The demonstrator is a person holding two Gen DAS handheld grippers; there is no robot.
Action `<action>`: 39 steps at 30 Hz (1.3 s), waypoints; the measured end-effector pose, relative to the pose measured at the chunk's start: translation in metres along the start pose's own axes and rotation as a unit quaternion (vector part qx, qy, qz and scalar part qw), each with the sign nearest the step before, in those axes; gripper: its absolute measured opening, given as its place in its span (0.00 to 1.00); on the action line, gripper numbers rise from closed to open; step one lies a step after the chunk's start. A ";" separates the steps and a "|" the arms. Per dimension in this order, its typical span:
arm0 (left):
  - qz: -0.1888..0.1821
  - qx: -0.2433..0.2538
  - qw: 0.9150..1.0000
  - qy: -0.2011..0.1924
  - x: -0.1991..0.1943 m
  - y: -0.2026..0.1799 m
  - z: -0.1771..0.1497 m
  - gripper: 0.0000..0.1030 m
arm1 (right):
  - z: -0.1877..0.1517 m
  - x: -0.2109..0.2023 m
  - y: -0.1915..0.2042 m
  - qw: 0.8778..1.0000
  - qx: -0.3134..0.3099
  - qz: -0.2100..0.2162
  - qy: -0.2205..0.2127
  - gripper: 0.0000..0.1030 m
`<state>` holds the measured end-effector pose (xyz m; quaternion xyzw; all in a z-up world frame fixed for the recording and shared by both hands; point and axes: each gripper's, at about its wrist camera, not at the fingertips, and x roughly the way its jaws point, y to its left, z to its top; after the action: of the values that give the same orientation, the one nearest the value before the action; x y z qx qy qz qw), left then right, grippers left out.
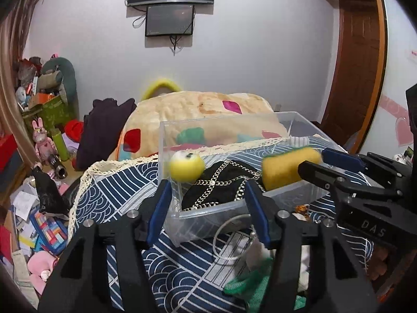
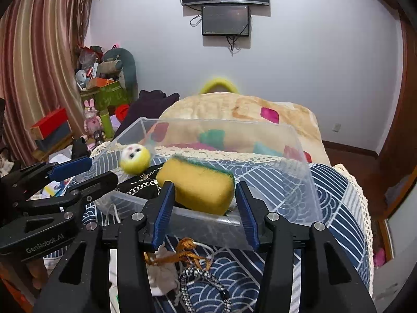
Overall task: Organize soft objects
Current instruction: 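Lower the ball and sponge into the clear box and open both tools, then grasp the green knitted glove with the left tool while the right tool grasps the floral scrunchie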
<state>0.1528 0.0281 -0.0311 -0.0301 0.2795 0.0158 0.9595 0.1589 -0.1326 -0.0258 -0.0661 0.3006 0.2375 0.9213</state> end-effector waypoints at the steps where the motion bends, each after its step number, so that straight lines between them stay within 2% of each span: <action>1: 0.000 0.001 1.000 -0.003 -0.004 -0.001 0.000 0.63 | 0.000 -0.005 -0.002 1.000 0.002 0.001 -0.003 0.47; 5: -0.002 0.008 1.000 -0.018 -0.023 -0.008 -0.003 0.72 | -0.001 -0.019 -0.007 1.000 0.009 -0.002 -0.017 0.56; 7: -0.003 0.011 1.000 -0.023 -0.031 -0.011 -0.006 0.78 | -0.001 -0.028 -0.010 1.000 0.015 0.002 -0.023 0.56; 13: -0.006 0.019 0.999 -0.029 -0.050 -0.022 -0.021 0.86 | -0.010 -0.052 -0.012 0.999 0.016 0.006 -0.038 0.57; 21: -0.027 0.009 1.000 0.004 -0.055 -0.032 -0.054 0.87 | -0.027 -0.069 -0.003 0.999 -0.005 0.008 -0.042 0.57; 28: -0.025 -0.007 0.999 0.032 -0.049 -0.033 -0.086 0.87 | -0.047 -0.068 0.005 0.999 -0.013 0.017 -0.026 0.57; 36: -0.013 -0.026 0.999 0.033 -0.053 -0.020 -0.103 0.86 | -0.070 -0.051 0.018 0.998 -0.011 0.053 0.015 0.57; 39: -0.012 -0.020 0.999 0.040 -0.051 -0.022 -0.110 0.79 | -0.079 -0.040 0.021 0.997 -0.010 0.066 0.035 0.57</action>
<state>0.0516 -0.0022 -0.0950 -0.0531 0.3167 0.0082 0.9470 0.0791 -0.1507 -0.0655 -0.0636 0.3341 0.2982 0.8919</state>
